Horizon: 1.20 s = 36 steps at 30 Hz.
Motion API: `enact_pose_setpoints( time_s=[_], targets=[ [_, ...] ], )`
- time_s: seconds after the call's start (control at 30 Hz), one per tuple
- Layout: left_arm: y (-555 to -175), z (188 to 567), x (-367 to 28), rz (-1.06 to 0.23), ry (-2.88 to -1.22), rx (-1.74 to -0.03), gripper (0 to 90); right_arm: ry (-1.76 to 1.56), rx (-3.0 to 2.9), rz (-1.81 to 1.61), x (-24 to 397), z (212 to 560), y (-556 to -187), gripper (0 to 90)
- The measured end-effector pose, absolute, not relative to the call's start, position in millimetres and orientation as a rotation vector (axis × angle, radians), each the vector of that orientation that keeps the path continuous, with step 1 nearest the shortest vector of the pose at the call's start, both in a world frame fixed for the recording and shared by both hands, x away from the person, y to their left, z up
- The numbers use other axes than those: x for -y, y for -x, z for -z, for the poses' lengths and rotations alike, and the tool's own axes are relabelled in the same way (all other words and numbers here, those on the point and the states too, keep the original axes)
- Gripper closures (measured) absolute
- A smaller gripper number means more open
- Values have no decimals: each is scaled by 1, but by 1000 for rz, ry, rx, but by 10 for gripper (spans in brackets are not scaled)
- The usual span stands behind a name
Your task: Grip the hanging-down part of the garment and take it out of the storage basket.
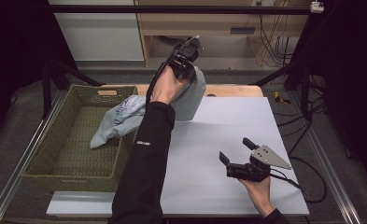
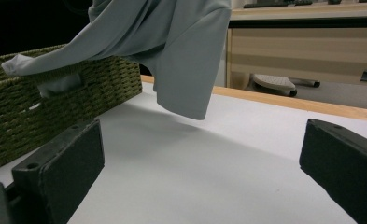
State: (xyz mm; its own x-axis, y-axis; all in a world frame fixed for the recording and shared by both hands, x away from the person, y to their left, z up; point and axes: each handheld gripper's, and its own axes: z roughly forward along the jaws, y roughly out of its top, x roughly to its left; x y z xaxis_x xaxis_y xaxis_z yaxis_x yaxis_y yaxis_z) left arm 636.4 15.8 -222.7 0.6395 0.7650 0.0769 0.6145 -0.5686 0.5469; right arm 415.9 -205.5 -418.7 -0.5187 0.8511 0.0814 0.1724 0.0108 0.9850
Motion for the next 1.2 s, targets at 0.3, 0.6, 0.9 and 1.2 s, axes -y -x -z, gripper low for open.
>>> enact_pose_setpoints(
  time_s=[0.3, 0.6, 0.9, 1.2],
  targets=[
    [-635, 221, -18, -415, -2384, -1080, 821, -1031, -1736, -1550, 196, 410, -427, 3],
    [-636, 219, -19, -412, -2393, -1083, 820, -1021, -1738, -1561, 177, 398, -446, 3],
    [-634, 216, -21, -414, -2392, -1087, 820, -1018, -1732, -1560, 160, 389, -473, 3],
    [-634, 216, -25, -414, -2388, -1080, 820, -993, -1739, -1582, 140, 384, -500, 4]
  ],
)
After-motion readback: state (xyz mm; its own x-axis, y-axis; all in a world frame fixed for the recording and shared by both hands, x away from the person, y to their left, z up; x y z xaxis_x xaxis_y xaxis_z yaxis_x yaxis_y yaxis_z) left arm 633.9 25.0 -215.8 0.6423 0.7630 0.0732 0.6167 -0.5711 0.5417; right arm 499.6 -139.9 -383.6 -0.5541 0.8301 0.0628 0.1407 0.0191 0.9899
